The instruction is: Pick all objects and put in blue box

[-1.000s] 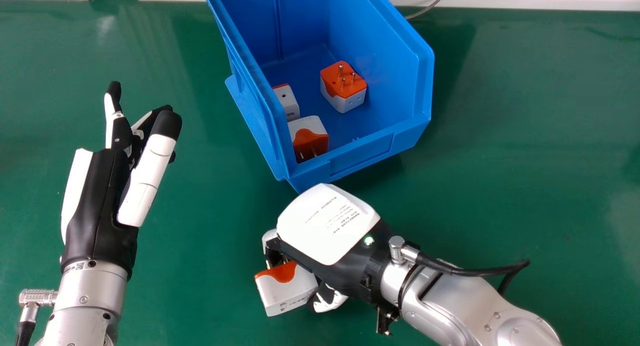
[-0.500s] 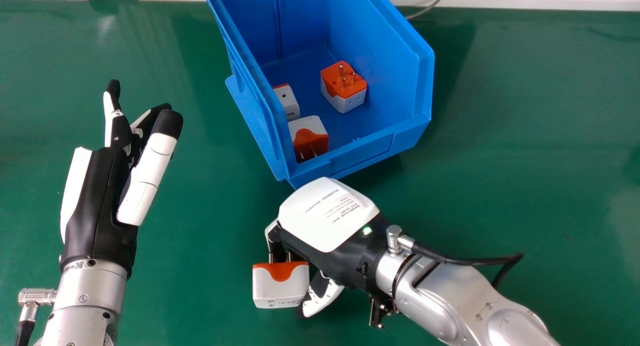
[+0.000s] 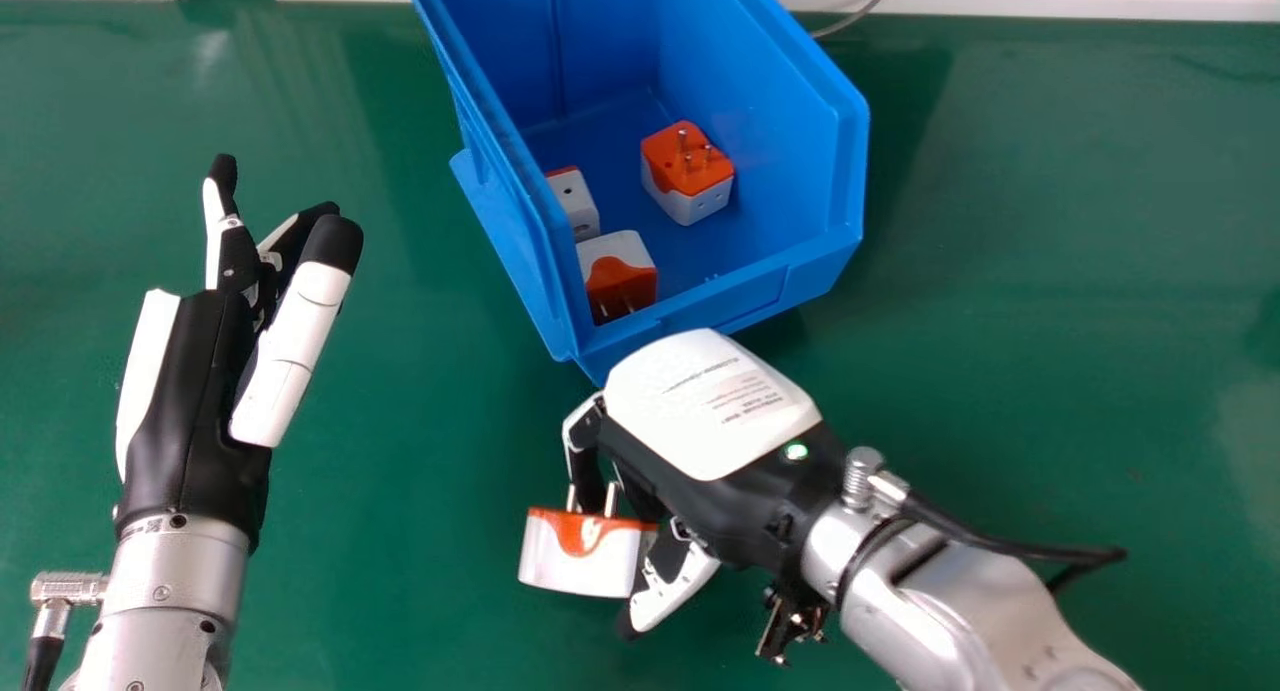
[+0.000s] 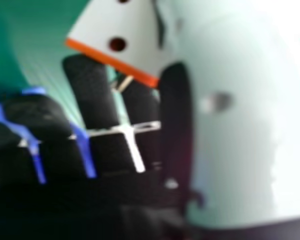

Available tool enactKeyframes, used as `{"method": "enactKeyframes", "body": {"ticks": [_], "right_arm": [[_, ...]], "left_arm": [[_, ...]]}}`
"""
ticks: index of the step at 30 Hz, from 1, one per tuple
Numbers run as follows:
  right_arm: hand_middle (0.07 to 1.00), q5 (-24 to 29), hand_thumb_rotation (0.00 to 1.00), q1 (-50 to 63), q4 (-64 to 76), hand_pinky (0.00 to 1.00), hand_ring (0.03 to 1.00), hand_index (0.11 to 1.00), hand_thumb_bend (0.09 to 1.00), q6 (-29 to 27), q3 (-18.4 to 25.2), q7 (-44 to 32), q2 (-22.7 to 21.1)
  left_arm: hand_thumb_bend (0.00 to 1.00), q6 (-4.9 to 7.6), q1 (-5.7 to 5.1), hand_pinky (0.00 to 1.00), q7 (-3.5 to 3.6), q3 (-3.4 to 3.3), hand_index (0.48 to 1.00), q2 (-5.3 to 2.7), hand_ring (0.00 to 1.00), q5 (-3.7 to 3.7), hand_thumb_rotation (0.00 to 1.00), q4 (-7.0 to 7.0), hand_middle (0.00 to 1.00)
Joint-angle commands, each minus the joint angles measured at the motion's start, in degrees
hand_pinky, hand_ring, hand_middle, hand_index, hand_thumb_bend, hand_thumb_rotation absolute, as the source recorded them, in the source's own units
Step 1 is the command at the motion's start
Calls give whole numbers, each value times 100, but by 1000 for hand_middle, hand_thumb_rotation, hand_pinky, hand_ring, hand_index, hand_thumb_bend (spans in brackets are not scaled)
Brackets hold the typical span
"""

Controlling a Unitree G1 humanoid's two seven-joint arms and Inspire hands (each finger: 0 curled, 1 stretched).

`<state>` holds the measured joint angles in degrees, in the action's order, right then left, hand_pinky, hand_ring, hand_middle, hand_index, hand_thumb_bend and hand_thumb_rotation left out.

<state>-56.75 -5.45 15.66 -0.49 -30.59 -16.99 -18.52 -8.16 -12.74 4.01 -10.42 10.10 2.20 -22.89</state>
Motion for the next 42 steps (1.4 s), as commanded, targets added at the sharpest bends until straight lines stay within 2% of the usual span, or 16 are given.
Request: {"method": "enactKeyframes", "body": {"ticks": [1, 4, 5, 6, 10, 15, 20, 24, 27, 33, 42], "right_arm": [[448, 156, 20, 140, 360, 268, 326, 499, 508, -51, 244, 223, -7], [458, 377, 16, 270, 669, 236, 337, 495, 509, -169, 527, 227, -148], [462, 413, 10, 309, 780, 161, 243, 491, 513, -176, 606, 196, -200], [465, 454, 6, 368, 928, 121, 190, 488, 515, -155, 710, 139, -250], [458, 689, 1, 596, 1403, 73, 120, 486, 517, -110, 1178, 43, -404], [452, 815, 0, 639, 1844, 53, 99, 479, 518, -19, 1733, -25, -490], [450, 856, 0, 219, 1954, 44, 91, 476, 521, 52, 2233, -58, -540], [452, 848, 0, -150, 1902, 44, 91, 477, 518, 133, 2421, -90, -515], [450, 835, 0, -748, 1536, 43, 89, 478, 517, 260, 2441, 42, -373], [442, 608, 0, -1653, 735, 37, 82, 482, 516, 486, 2218, 333, -56], [416, 243, 0, -3314, -1525, 48, 102, 484, 511, 578, 1497, 1027, 366]], "left_arm": [[909, 89, 47, 822, 20, -19, 903, 94, 919, 38, 919, -32, 892], [906, 132, 77, 822, 35, -35, 903, 144, 919, 57, 922, 45, 892], [890, 145, 86, 825, 39, -38, 904, 158, 919, 56, 933, 71, 892], [877, 157, 91, 827, 43, -39, 904, 171, 919, 55, 940, 89, 892], [863, 167, 123, 833, 41, -30, 904, 222, 919, 75, 957, 138, 892], [863, 222, 151, 836, 49, -47, 905, 252, 920, 46, 964, 221, 893], [863, 284, 209, 836, 46, -61, 905, 267, 920, 20, 967, 348, 892], [863, 329, 223, 836, 48, -68, 905, 262, 920, 8, 967, 402, 892], [863, 357, 228, 836, 50, -69, 904, 252, 920, -9, 967, 427, 892], [864, 390, 236, 836, 57, -79, 904, 241, 920, -28, 967, 458, 892], [863, 381, 190, 836, 65, -76, 904, 214, 920, -31, 966, 405, 892]]}}
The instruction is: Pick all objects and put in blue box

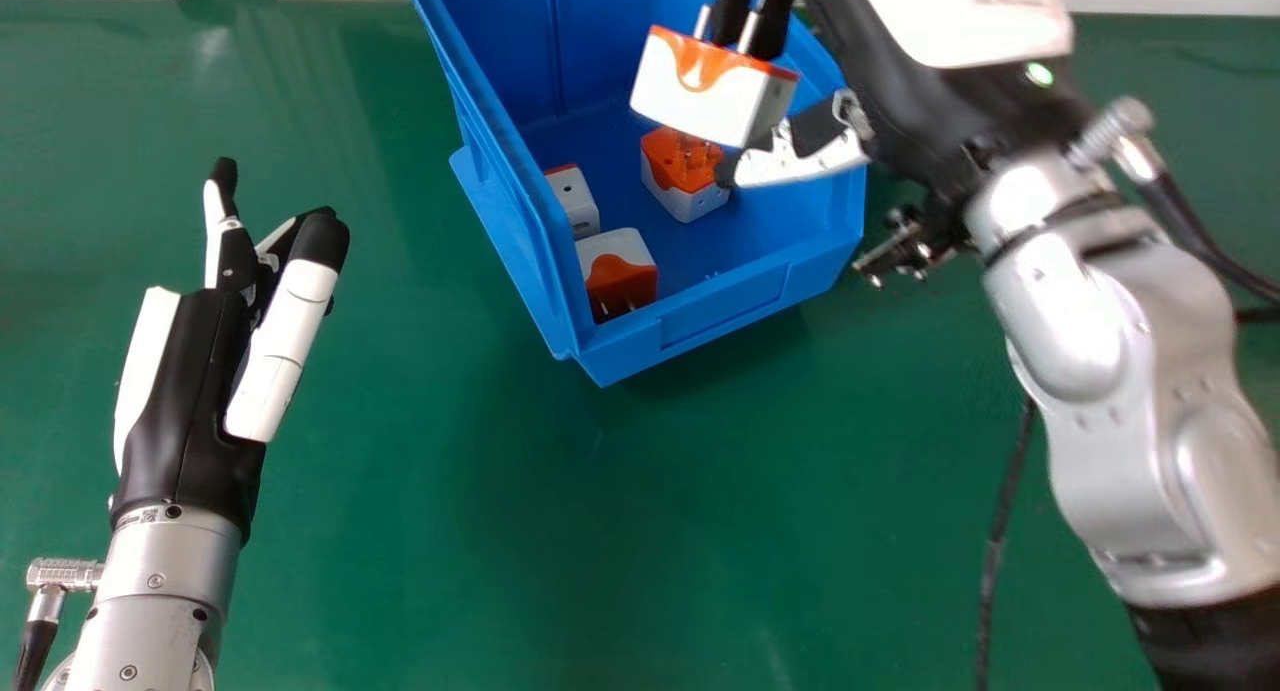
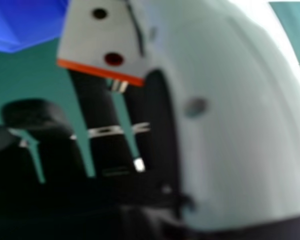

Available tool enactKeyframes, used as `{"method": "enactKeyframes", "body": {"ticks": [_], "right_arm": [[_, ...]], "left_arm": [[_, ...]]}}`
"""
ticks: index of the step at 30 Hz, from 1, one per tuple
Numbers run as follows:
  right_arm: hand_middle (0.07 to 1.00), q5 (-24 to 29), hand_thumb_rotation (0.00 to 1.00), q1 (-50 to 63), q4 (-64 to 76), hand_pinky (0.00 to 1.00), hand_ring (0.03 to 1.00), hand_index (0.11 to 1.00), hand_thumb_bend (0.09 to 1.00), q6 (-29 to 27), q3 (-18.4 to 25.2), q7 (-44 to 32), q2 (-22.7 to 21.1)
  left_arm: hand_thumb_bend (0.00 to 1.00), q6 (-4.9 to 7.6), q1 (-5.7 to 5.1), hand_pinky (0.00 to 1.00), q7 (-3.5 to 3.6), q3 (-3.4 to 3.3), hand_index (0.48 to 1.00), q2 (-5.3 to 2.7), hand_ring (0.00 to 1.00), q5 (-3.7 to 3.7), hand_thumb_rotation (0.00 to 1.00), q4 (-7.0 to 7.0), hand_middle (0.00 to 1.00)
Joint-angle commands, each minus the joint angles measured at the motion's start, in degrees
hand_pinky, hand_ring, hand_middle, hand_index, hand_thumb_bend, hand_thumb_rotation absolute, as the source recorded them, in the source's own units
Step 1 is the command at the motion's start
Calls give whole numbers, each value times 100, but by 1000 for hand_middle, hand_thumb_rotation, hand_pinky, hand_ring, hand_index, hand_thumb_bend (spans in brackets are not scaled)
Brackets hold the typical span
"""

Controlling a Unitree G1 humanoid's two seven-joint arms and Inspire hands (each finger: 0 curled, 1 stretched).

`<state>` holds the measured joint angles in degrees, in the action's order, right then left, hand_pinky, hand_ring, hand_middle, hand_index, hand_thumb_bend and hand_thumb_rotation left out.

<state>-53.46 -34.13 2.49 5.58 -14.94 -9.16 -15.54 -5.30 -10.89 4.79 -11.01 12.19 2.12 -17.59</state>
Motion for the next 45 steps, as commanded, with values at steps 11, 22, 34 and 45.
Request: {"method": "enactKeyframes", "body": {"ticks": [11, 22, 34, 45], "right_arm": [[458, 24, 0, -1689, -2683, 152, 244, 500, 518, -229, -631, 1168, 375], [930, -184, 560, -1590, -2210, 711, 874, 904, 648, 337, -1072, 329, 144], [1000, -243, 659, -1551, -2080, 808, 967, 983, 655, 390, -1226, 382, -29], [1000, -320, 657, -1515, -2033, 809, 971, 968, 649, 390, -1306, 436, -96]], "left_arm": [[894, -9, -99, 837, -33, 14, 905, -39, 922, 9, 965, -316, 892], [904, -128, -90, 832, -46, 8, 904, -25, 922, 43, 967, -387, 892], [905, -85, -86, 831, -32, 13, 904, -17, 922, 39, 967, -349, 892], [907, -89, -63, 832, -23, 6, 905, -15, 923, 17, 966, -316, 892]]}}
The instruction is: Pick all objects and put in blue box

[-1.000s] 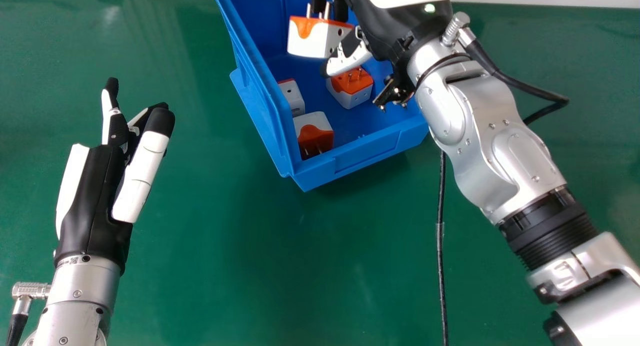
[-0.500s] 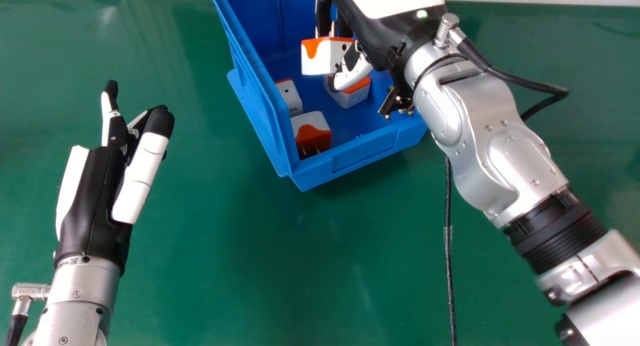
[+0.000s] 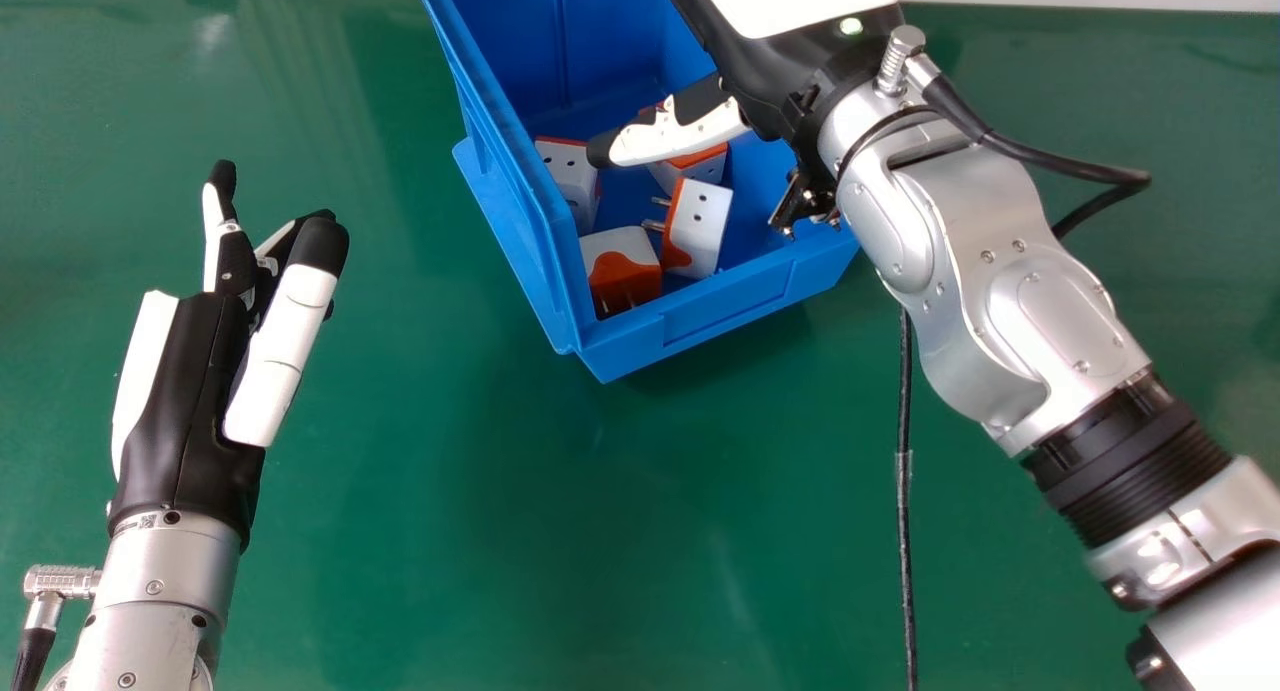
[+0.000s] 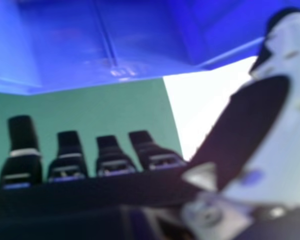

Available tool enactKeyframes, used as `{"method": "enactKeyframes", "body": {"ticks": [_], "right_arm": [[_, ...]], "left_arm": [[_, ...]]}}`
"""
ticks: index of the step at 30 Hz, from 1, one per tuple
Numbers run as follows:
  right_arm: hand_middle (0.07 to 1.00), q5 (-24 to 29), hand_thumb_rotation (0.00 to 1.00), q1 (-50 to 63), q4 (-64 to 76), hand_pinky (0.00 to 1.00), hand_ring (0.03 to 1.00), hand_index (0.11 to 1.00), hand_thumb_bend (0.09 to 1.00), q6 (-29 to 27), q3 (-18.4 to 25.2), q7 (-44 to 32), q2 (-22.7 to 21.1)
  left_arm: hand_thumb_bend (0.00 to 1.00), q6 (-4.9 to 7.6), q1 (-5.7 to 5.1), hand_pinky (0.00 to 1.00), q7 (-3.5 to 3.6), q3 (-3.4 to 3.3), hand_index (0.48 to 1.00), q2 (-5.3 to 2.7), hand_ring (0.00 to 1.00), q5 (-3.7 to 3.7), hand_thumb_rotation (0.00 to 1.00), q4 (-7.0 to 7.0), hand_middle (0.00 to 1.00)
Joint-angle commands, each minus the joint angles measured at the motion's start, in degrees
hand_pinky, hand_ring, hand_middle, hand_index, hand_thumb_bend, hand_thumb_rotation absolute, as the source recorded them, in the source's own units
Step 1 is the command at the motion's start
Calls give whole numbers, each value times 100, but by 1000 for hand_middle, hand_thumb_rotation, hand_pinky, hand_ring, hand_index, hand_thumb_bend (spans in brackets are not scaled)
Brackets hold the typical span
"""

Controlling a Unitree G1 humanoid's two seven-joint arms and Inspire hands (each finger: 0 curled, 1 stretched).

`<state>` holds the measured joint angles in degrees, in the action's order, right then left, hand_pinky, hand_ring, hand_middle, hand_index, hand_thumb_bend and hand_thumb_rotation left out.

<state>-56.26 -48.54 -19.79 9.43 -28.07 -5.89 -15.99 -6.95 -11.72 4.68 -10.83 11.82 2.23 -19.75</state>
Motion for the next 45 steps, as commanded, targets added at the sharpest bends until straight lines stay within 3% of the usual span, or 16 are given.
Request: {"method": "enactKeyframes", "body": {"ticks": [1, 12, 19, 26, 29, 34, 38, 40, 42, 45], "right_arm": [[1000, -46, 657, -66, 199, 809, 971, 968, 648, -1, 13, 109, -50], [997, -1, 617, 439, 816, 808, 966, 967, 596, -16, 147, 34, -286], [991, 158, 534, 2111, 2519, 795, 958, 962, 512, 215, 552, 64, -383], [988, 505, 511, 3869, 4016, 801, 954, 965, 460, 158, 951, 315, -191], [987, 967, 514, 4641, 4305, 809, 957, 969, 449, -111, 1109, 504, -94], [983, 1815, 529, 5451, 4315, 797, 947, 969, 434, -617, 1305, 476, -90], [983, 2396, 607, 5782, 4178, 786, 944, 969, 435, -976, 1433, 467, -62], [981, 2971, 627, 5902, 4019, 781, 943, 968, 435, -1182, 1596, 443, 50], [981, 3469, 725, 5938, 3839, 781, 943, 965, 454, -1332, 1730, 421, 186], [981, 4449, 762, 5861, 3619, 786, 943, 964, 463, -1383, 2030, 350, 585]], "left_arm": [[907, 78, 30, 832, -11, -12, 905, 26, 923, 6, 966, -85, 892], [907, 122, 112, 831, -43, 29, 903, -7, 925, 20, 965, -2, 892], [903, 260, 182, 845, -52, 21, 904, -22, 929, -29, 950, 187, 893], [902, 402, 230, 847, -41, -12, 905, -19, 929, -74, 948, 361, 893], [906, 516, 257, 847, -44, -22, 905, -19, 929, -84, 944, 512, 893], [918, 784, 333, 846, 0, -53, 905, -7, 929, -158, 937, 900, 893], [936, 959, 328, 846, 32, -63, 905, 12, 928, -189, 931, 1074, 898], [936, 1109, 333, 845, 72, -87, 906, 22, 928, -236, 929, 1231, 899], [913, 1234, 335, 848, 98, -104, 912, 38, 931, -283, 918, 1364, 903], [906, 1441, 294, 849, 119, -123, 913, 57, 932, -295, 915, 1512, 904]]}}
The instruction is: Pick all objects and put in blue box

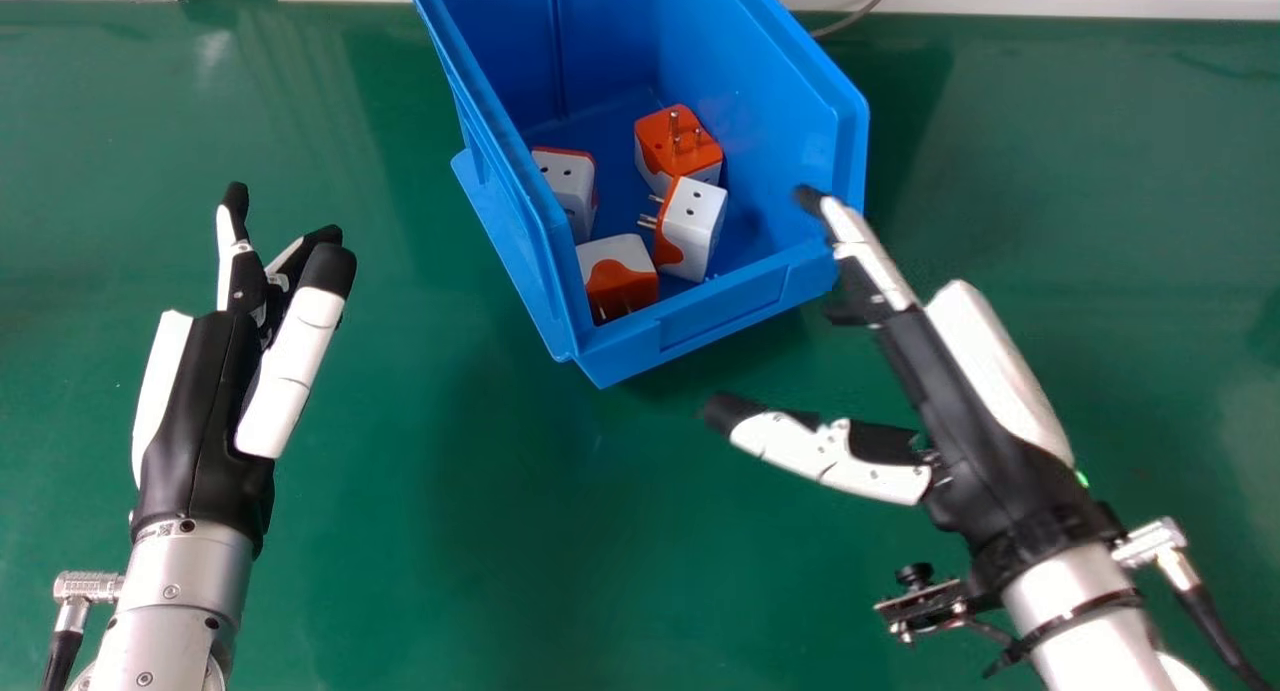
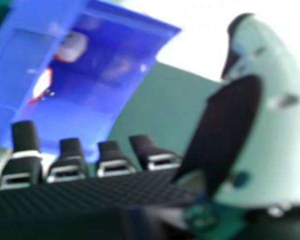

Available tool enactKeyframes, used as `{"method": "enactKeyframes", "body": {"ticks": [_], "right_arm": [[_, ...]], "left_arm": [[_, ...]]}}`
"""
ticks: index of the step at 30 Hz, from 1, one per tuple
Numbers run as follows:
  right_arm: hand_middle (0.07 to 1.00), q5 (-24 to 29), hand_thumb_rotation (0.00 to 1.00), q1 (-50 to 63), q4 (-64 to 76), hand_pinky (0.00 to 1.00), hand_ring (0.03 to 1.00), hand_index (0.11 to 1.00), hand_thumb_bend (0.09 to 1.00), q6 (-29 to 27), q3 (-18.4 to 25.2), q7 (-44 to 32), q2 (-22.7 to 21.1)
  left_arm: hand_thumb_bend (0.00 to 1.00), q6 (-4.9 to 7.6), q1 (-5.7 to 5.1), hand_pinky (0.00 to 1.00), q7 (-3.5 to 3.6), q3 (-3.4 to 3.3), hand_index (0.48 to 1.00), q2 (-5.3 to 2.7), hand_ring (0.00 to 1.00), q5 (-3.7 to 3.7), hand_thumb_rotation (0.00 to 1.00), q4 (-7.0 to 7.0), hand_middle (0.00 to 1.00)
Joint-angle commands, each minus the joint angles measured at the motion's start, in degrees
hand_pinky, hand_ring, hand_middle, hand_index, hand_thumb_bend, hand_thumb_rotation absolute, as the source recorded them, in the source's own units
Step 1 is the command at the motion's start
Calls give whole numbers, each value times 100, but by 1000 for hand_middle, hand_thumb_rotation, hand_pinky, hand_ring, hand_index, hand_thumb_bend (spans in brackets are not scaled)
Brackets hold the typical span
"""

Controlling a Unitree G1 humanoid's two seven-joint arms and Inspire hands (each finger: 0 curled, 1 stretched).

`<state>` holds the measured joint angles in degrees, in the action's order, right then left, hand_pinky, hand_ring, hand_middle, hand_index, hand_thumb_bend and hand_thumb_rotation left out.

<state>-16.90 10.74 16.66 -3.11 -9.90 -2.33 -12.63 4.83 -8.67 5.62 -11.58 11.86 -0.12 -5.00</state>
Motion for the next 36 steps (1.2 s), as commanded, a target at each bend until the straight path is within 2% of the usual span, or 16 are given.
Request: {"method": "enactKeyframes", "body": {"ticks": [1, 2, 3, 5, 8, 10, 12, 14, 16, 20, 23, 25, 27, 30, 33, 36], "right_arm": [[986, 687, 828, -95, -53, 808, 951, 969, 483, -107, 276, -5, 338], [993, 836, 912, -138, -70, 835, 964, 978, 516, -37, 348, -2, 416], [993, 993, 912, -165, -96, 835, 964, 978, 516, 10, 449, -11, 470], [998, 1364, 972, -229, -195, 906, 987, 992, 570, 24, 668, -65, 563], [1000, 1906, 993, -346, -377, 957, 997, 998, 575, -27, 944, -171, 713], [1000, 2417, 996, -464, -619, 970, 998, 999, 595, -67, 1173, -295, 846], [1000, 2704, 999, -503, -754, 993, 1000, 1000, 670, -103, 1291, -384, 940], [1000, 2901, 1000, -513, -935, 995, 1000, 1000, 688, -171, 1386, -428, 1065], [1000, 2915, 1000, -530, -1048, 999, 1000, 1000, 731, -210, 1423, -396, 1143], [1000, 2609, 1000, -540, -1087, 1000, 1000, 1000, 752, -250, 1398, -255, 1166], [1000, 2286, 1000, -504, -1037, 1000, 1000, 1000, 757, -264, 1359, -122, 1122], [1000, 2176, 1000, -493, -1041, 1000, 1000, 1000, 748, -287, 1370, -83, 1101], [1000, 2080, 1000, -498, -1079, 1000, 1000, 1000, 736, -326, 1395, -55, 1053], [1000, 1997, 1000, -539, -1186, 1000, 1000, 1000, 730, -380, 1439, -69, 972], [1000, 1953, 1000, -758, -1462, 1000, 1000, 1000, 714, -424, 1519, -77, 833], [1000, 2001, 1000, -954, -1677, 1000, 1000, 1000, 710, -469, 1612, -127, 709]], "left_arm": [[902, 309, -19, 849, 33, -57, 915, 56, 932, -61, 913, 72, 905], [900, 362, -27, 849, 42, -71, 916, 60, 932, -65, 910, 114, 906], [900, 411, -36, 849, 48, -82, 916, 65, 932, -66, 910, 155, 906], [898, 495, -60, 850, 45, -100, 917, 77, 932, -45, 909, 216, 908], [898, 563, -85, 851, 65, -133, 918, 106, 933, -47, 909, 284, 909], [898, 577, -132, 851, 81, -151, 918, 124, 933, -51, 909, 273, 910], [896, 578, -180, 852, 92, -164, 919, 134, 933, -52, 910, 229, 910], [895, 571, -233, 853, 96, -168, 919, 138, 934, -49, 910, 156, 911], [898, 562, -265, 854, 100, -173, 920, 148, 934, -49, 914, 111, 911], [901, 595, -292, 853, 106, -207, 920, 186, 934, -48, 917, 133, 912], [898, 618, -385, 845, 88, -266, 918, 193, 930, -58, 919, 64, 909], [887, 626, -459, 842, 57, -280, 917, 168, 928, -26, 919, 2, 907], [867, 630, -556, 840, 13, -271, 915, 119, 925, 13, 920, -87, 904], [872, 684, -667, 838, -30, -265, 910, 45, 922, 6, 919, -131, 902], [914, 725, -658, 840, -115, -189, 904, -38, 916, 78, 908, -107, 897], [928, 773, -716, 840, -128, -156, 902, -60, 914, 82, 904, -89, 896]]}}
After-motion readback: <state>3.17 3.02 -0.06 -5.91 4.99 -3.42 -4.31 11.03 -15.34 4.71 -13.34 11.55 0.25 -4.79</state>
